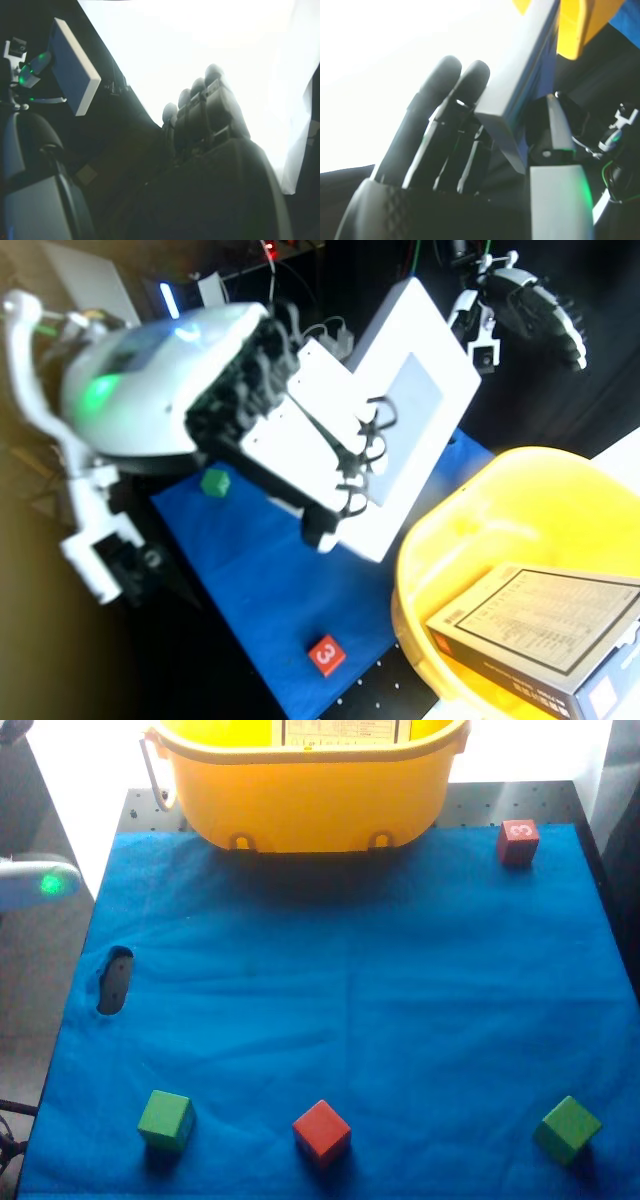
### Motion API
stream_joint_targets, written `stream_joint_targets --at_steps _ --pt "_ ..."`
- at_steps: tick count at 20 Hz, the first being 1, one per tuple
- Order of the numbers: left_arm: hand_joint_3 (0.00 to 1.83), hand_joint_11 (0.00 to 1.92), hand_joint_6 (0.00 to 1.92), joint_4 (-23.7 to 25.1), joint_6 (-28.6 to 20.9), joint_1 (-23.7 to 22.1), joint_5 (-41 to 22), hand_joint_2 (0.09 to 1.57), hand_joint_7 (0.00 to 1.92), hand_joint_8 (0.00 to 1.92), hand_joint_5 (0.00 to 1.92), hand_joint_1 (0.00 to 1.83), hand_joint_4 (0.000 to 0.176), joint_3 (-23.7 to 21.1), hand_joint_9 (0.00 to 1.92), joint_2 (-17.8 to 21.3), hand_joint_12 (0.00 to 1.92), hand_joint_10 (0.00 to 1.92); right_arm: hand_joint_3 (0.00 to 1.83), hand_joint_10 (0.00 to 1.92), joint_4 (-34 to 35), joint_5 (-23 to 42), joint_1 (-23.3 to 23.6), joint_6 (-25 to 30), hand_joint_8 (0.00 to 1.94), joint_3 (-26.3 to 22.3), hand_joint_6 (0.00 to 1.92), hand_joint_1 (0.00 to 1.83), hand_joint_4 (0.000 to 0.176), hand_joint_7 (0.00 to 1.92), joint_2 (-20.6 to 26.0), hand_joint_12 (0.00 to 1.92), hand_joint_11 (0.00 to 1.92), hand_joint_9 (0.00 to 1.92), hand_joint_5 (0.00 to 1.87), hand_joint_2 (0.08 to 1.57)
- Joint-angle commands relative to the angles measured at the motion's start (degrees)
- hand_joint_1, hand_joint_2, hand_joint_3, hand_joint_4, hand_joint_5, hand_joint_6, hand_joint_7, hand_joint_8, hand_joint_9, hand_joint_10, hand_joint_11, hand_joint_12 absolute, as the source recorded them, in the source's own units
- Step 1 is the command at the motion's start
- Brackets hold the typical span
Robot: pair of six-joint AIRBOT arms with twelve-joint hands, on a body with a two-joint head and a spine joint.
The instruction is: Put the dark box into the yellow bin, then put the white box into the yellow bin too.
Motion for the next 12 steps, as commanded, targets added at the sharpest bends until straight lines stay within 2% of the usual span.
stream_joint_targets --at_steps 1,3,4,6,7,8,9,10,11,12 --pt "0.00 0.24 0.01 -2.13 -0.37 -0.22 -8.47 0.82 0.20 0.01 0.22 0.91 0.068 -0.11 0.21 0.44 0.06 0.01 0.00 0.43 0.68 7.40 1.17 -0.35 0.86 0.22 0.80 1.26 0.000 1.14 -0.05 1.24 0.95 1.25 1.02 1.07" --pt "0.01 0.27 0.00 -2.44 -0.30 0.00 -10.71 0.85 0.21 0.00 0.21 0.86 0.065 -0.91 0.23 0.87 0.07 0.01 0.00 0.46 0.69 7.06 1.59 -0.45 0.84 0.68 0.80 1.26 0.000 1.15 -0.05 1.20 0.94 1.22 1.02 1.07" --pt "0.01 0.18 0.00 -2.63 -0.01 0.00 -11.67 0.94 0.14 0.00 0.19 0.80 0.077 -1.25 0.14 1.23 0.03 0.00 0.00 0.39 0.70 6.72 1.63 -0.45 0.76 1.23 0.72 1.27 0.000 1.20 -0.17 1.14 0.98 1.26 1.05 1.05" --pt "0.01 0.18 0.00 -3.00 1.05 0.00 -14.03 0.94 0.13 0.00 0.19 0.79 0.079 -2.34 0.13 2.17 0.03 0.00 0.00 0.39 0.70 5.76 2.34 -0.46 0.77 2.56 0.70 1.28 0.000 1.21 -0.92 1.14 0.98 1.27 1.06 1.05" --pt "0.00 0.17 0.00 -3.01 1.54 0.00 -15.51 0.93 0.15 0.01 0.17 0.84 0.064 -2.96 0.14 2.59 0.03 0.00 0.00 0.35 0.70 5.30 3.11 -0.46 0.76 3.23 0.64 1.28 0.000 1.21 -1.35 1.12 1.02 1.29 1.09 1.04" --pt "0.00 0.17 0.00 -3.08 1.71 0.01 -16.86 0.93 0.15 0.01 0.17 0.84 0.064 -3.34 0.14 2.74 0.03 0.00 0.00 0.35 0.69 5.09 3.72 -0.49 0.76 3.63 0.64 1.28 0.000 1.21 -1.60 1.12 1.02 1.29 1.09 1.04" --pt "0.01 0.14 0.00 -3.00 1.94 -0.04 -16.92 0.96 0.14 0.00 0.16 0.80 0.056 -3.73 0.12 2.93 0.02 0.00 0.00 0.33 0.68 4.92 4.24 -0.66 0.76 3.94 0.67 1.27 0.000 1.20 -1.84 1.12 1.00 1.28 1.08 1.05" --pt "0.01 0.15 0.00 -2.87 2.52 -0.29 -16.92 0.97 0.15 0.00 0.16 0.74 0.060 -4.08 0.13 3.06 0.02 0.00 0.00 0.32 0.68 4.75 4.50 -0.78 0.74 4.33 0.78 1.27 0.000 1.21 -2.10 1.14 0.99 1.29 1.02 1.06" --pt "0.01 0.15 0.00 -2.87 2.97 -0.55 -16.93 0.97 0.15 0.00 0.16 0.74 0.060 -4.30 0.13 3.18 0.02 0.00 0.00 0.32 0.68 4.55 4.59 -0.79 0.74 4.81 0.78 1.27 0.000 1.21 -2.41 1.14 0.99 1.29 1.02 1.06" --pt "0.02 0.07 0.01 -2.88 3.16 -1.13 -16.93 1.01 0.12 0.00 0.18 0.84 0.063 -4.36 0.09 3.24 0.00 0.00 0.00 0.37 0.69 4.51 4.66 -0.82 0.78 5.51 0.73 1.27 0.000 1.19 -2.91 1.24 0.93 1.27 1.05 1.06"
